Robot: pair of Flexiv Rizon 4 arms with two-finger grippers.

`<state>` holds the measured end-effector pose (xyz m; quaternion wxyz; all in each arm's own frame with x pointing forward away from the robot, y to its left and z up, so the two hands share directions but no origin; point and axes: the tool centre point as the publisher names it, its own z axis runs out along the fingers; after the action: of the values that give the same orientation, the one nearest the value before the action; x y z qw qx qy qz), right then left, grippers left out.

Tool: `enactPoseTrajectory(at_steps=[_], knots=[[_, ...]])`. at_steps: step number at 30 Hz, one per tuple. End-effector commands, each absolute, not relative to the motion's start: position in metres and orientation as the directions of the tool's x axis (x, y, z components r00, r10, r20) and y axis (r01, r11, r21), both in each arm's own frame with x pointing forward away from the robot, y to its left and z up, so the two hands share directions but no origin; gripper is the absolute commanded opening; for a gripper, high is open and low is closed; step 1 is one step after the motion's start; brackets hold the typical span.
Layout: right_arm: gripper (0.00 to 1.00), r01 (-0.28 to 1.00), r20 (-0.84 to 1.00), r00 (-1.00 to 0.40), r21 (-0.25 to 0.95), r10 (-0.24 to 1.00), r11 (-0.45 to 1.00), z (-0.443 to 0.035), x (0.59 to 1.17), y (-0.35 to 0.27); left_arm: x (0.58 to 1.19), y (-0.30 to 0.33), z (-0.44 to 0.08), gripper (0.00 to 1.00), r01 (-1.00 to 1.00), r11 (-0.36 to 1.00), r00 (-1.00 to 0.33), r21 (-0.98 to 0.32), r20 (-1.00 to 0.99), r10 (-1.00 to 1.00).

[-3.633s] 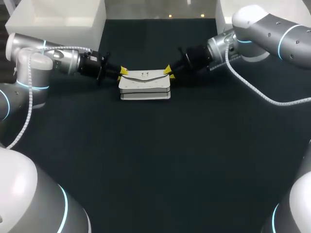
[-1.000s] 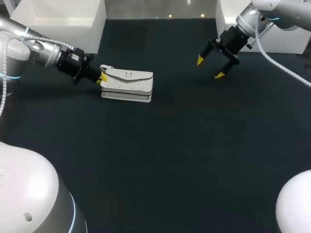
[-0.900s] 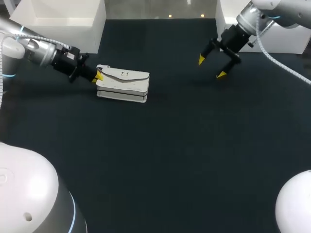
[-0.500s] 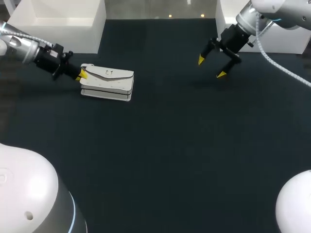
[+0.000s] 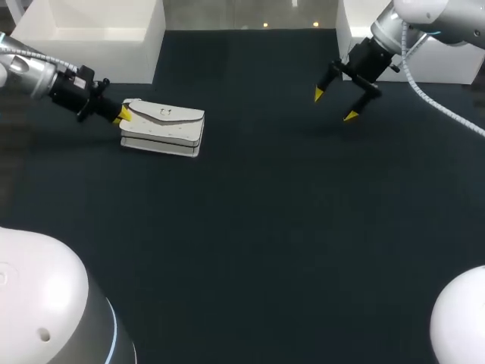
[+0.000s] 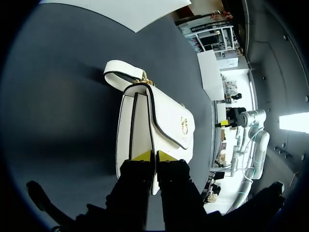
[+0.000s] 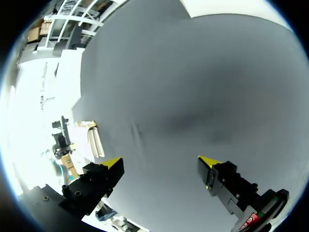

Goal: Pick up the bag, open it, inspect its contents, close it, and place it on the opposite side

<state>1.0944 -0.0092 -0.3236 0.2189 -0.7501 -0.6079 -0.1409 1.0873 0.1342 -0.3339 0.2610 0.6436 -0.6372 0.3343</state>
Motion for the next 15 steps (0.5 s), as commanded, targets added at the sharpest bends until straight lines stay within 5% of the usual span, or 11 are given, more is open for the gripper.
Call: enactPoseTrajectory(at_steps=[1, 15], knots=[[1.00, 0.975, 0.433, 0.224, -0.091, 0.873, -0.205, -0.308, 1.091, -0.035, 1.084, 0.158, -0.326, 0.00, -0.994, -0.037, -0.053, -0.102, 0.755, -0.654], [1.00, 0.981, 0.193, 0.152, 0.086, 0.969, -0.171, -0.287, 1.101, -0.088, 1.102, 0.235, -0.335, 0.00, -0.993, 0.009, -0.091, -0.116, 0.724, -0.684]])
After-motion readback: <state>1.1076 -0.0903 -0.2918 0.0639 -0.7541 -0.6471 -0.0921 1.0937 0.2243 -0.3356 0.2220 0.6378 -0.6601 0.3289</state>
